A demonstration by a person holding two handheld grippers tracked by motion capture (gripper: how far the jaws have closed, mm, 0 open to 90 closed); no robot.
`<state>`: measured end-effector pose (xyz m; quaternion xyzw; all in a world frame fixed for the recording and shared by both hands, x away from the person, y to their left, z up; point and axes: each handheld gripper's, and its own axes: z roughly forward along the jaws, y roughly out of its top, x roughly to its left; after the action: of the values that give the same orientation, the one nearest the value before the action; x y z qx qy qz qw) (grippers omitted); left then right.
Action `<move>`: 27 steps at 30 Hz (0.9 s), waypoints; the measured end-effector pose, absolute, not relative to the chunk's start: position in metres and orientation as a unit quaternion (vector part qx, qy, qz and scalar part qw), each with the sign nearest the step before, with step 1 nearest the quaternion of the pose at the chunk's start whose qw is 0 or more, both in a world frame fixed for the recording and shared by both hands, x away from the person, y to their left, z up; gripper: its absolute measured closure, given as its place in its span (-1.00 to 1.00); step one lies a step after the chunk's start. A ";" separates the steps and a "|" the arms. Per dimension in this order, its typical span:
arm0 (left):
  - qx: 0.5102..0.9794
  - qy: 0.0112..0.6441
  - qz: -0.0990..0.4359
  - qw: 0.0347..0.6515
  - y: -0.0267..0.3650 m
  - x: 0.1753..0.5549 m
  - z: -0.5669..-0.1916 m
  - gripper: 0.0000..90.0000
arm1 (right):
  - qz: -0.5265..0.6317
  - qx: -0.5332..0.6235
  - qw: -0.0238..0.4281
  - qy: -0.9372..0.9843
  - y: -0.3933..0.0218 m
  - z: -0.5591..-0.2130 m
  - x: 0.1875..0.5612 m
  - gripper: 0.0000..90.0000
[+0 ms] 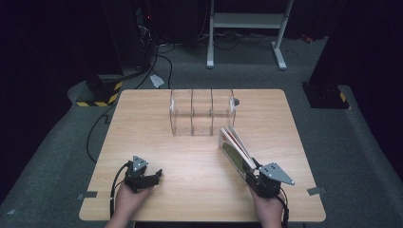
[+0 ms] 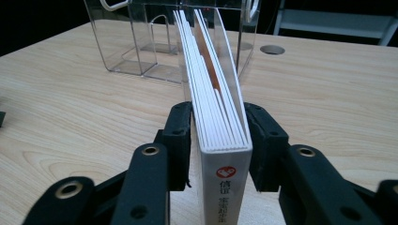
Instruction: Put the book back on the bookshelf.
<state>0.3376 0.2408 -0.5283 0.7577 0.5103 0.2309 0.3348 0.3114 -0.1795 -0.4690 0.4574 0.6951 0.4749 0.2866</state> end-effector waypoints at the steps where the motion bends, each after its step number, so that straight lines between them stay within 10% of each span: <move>1: 0.758 0.510 0.231 0.334 0.241 0.338 -0.528 -0.48 | 0.474 0.460 0.287 0.694 -0.179 -0.469 0.311 0.34; 27: 0.758 0.510 0.231 0.334 0.240 0.337 -0.528 -0.46 | 0.450 0.471 0.297 0.698 -0.166 -0.472 0.315 0.44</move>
<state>0.3371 0.2405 -0.5282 0.7582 0.5096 0.2314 0.3344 0.3152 -0.1656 -0.4716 0.4707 0.6983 0.4498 0.2974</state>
